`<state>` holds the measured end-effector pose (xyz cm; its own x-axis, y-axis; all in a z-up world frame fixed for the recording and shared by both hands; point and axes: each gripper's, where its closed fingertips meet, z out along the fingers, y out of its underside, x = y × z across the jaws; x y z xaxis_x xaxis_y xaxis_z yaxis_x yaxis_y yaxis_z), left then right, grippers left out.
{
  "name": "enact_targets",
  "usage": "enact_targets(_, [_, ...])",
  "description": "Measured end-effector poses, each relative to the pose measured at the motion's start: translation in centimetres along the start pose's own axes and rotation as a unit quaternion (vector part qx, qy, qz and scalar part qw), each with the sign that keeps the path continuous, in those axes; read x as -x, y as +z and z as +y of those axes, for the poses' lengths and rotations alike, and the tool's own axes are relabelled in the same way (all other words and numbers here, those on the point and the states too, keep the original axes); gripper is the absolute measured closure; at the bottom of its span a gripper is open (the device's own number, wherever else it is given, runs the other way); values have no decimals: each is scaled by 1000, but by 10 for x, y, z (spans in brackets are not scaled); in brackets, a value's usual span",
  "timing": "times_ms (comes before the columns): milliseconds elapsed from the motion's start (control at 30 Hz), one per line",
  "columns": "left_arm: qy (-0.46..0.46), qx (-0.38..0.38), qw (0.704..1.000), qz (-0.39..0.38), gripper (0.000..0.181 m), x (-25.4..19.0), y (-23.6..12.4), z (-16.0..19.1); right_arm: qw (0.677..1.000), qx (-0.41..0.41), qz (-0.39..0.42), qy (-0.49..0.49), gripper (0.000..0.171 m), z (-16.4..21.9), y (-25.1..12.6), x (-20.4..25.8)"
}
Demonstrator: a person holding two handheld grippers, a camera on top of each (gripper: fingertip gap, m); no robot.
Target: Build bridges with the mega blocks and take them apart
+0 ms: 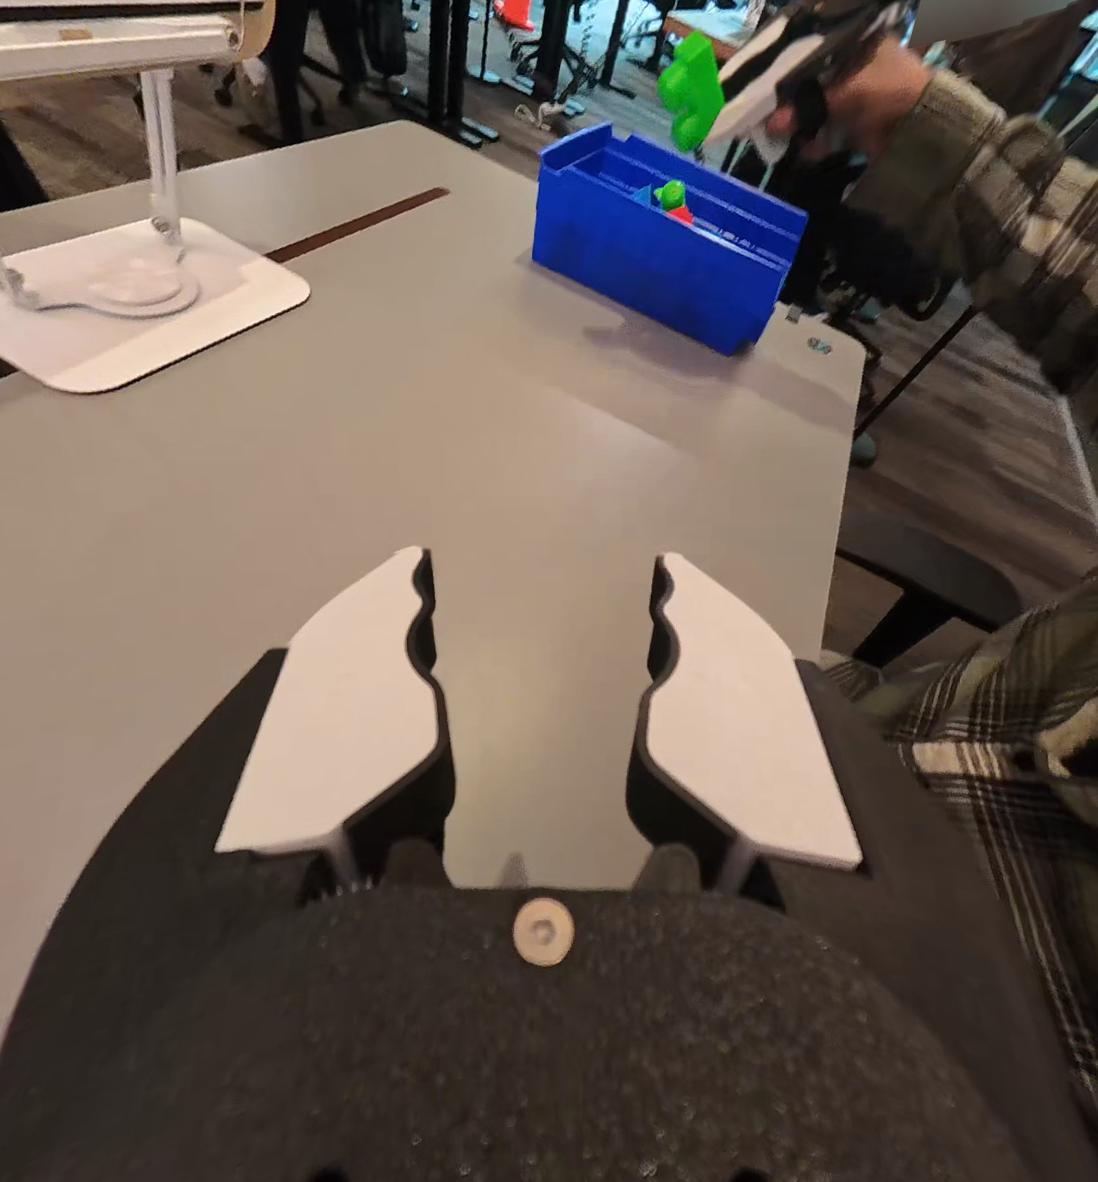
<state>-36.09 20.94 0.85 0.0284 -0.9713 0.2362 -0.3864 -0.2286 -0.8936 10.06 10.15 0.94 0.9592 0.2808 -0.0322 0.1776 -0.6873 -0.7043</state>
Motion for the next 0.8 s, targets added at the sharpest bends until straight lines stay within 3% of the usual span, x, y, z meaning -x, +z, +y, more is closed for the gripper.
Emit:
enact_targets(200, [7, 24, 999, -32, 109, -6, -21, 16, 988, 99, 96, 70, 135, 62, -20, -92])
enact_targets(400, [-3, 42, 999, -35, 106, -8, -23, 29, 973, 157, 124, 116, 135, 105, -16, -128])
enact_targets(567, [-4, 46, 998, -36, 105, -6, -22, 31, 975, 141, 125, 118, 133, 108, -17, -132])
enact_targets(700, [-1, 46, 998, -37, 105, -4, -23, 28, 981, 107, 123, 108, 101, 97, -23, -128])
enact_targets(800, [4, 45, 998, -43, 104, -1, -25, 26, 987, 54, 120, 92, 91, 77, -33, -117])
